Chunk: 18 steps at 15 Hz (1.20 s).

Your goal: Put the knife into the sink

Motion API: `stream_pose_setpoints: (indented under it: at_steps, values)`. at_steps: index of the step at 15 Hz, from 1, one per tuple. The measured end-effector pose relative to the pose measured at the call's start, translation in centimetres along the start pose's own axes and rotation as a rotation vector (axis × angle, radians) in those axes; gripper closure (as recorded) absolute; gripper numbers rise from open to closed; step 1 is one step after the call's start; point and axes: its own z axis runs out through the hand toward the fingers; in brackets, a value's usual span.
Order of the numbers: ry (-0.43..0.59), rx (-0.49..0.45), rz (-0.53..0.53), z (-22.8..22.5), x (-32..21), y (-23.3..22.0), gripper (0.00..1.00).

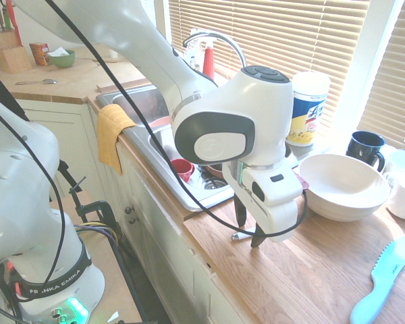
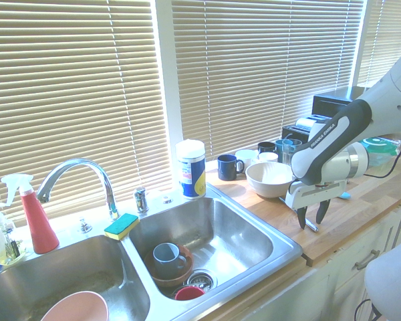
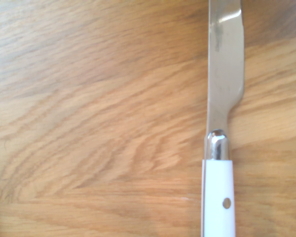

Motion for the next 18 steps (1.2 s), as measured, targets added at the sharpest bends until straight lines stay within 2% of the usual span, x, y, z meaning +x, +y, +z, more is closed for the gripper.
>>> stream_pose_setpoints:
  at_steps: [15,18]
  values:
    - [-0.011,0.022,-0.027,-0.1,-0.4,-0.9,1.0]
    - [-0.019,0.028,-0.038,-1.3,-0.9,-1.3,1.0]
